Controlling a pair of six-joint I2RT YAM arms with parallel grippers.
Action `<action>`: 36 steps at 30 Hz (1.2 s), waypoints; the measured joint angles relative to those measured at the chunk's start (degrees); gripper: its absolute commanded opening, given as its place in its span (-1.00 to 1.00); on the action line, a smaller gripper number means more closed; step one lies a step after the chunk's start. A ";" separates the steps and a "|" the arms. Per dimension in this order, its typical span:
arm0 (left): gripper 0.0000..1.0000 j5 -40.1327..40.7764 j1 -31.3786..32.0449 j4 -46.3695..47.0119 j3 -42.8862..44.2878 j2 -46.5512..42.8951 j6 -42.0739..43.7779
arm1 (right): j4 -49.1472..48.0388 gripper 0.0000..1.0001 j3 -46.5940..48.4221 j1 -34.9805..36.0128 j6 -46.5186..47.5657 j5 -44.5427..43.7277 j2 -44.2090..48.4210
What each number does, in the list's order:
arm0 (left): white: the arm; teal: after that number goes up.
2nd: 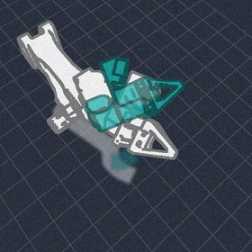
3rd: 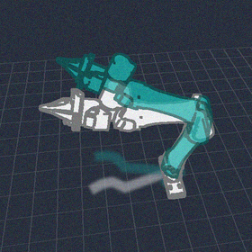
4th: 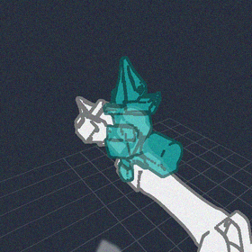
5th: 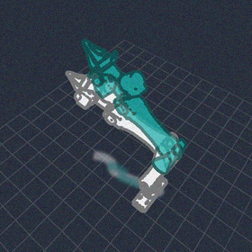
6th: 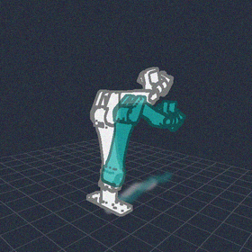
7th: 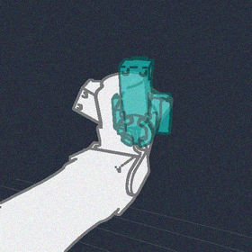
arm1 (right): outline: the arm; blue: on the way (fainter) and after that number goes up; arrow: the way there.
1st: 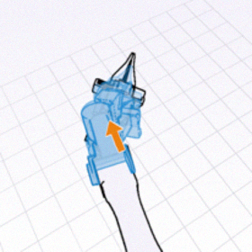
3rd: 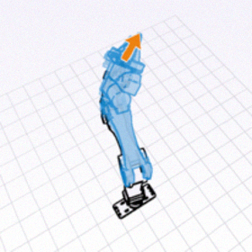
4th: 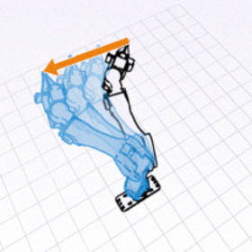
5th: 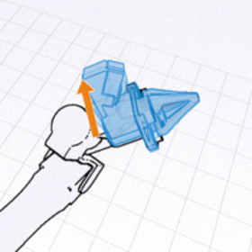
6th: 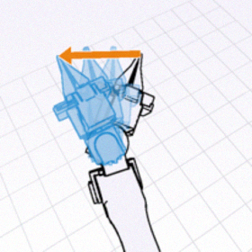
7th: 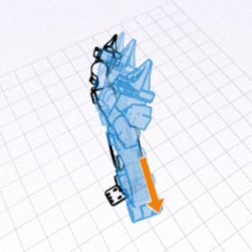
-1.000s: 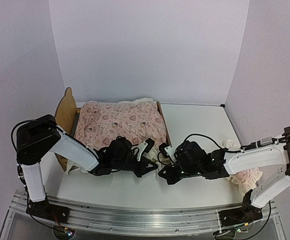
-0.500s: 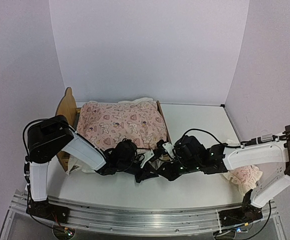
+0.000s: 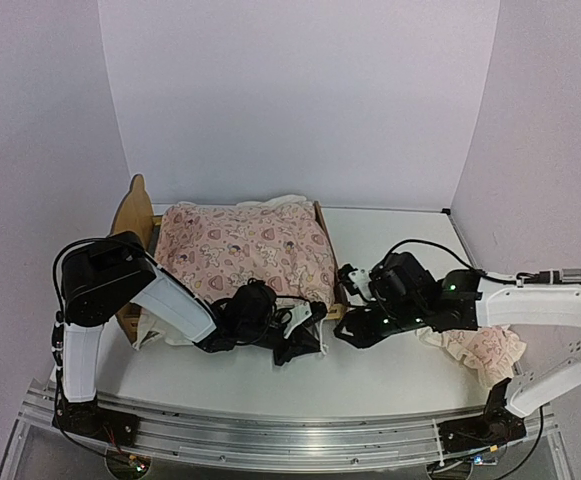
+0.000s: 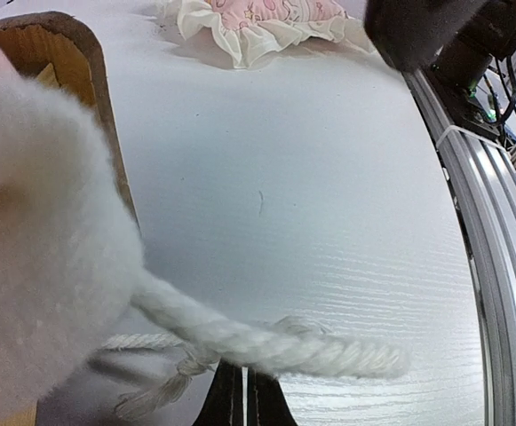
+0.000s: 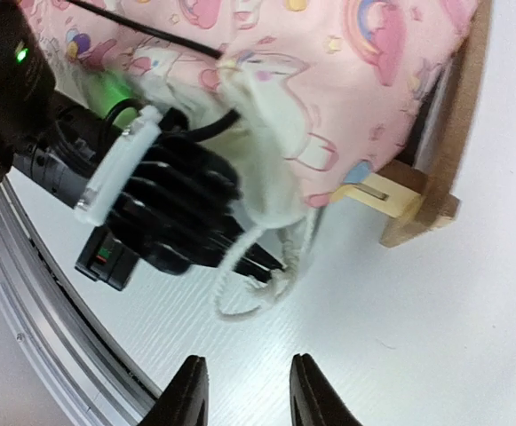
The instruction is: Set up the pet bed
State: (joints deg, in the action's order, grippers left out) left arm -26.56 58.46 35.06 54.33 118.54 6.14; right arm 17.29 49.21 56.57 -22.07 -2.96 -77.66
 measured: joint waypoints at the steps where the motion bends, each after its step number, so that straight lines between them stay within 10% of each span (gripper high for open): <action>1: -1.00 0.12 0.00 0.03 0.02 0.00 0.07 | 0.06 -0.37 -1.05 -0.71 -0.72 -0.68 1.23; 14: -1.00 0.49 0.00 1.03 0.04 0.00 0.05 | -10.43 -0.21 -4.56 -4.81 -3.15 7.17 -10.03; 36: -1.00 0.69 0.01 2.48 0.01 0.00 0.06 | -17.76 -0.55 -4.56 -5.04 -5.91 10.19 -13.54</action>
State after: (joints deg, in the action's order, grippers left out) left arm -25.87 58.47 37.54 54.35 118.54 6.20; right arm -0.47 44.64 51.53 -27.98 7.23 -91.20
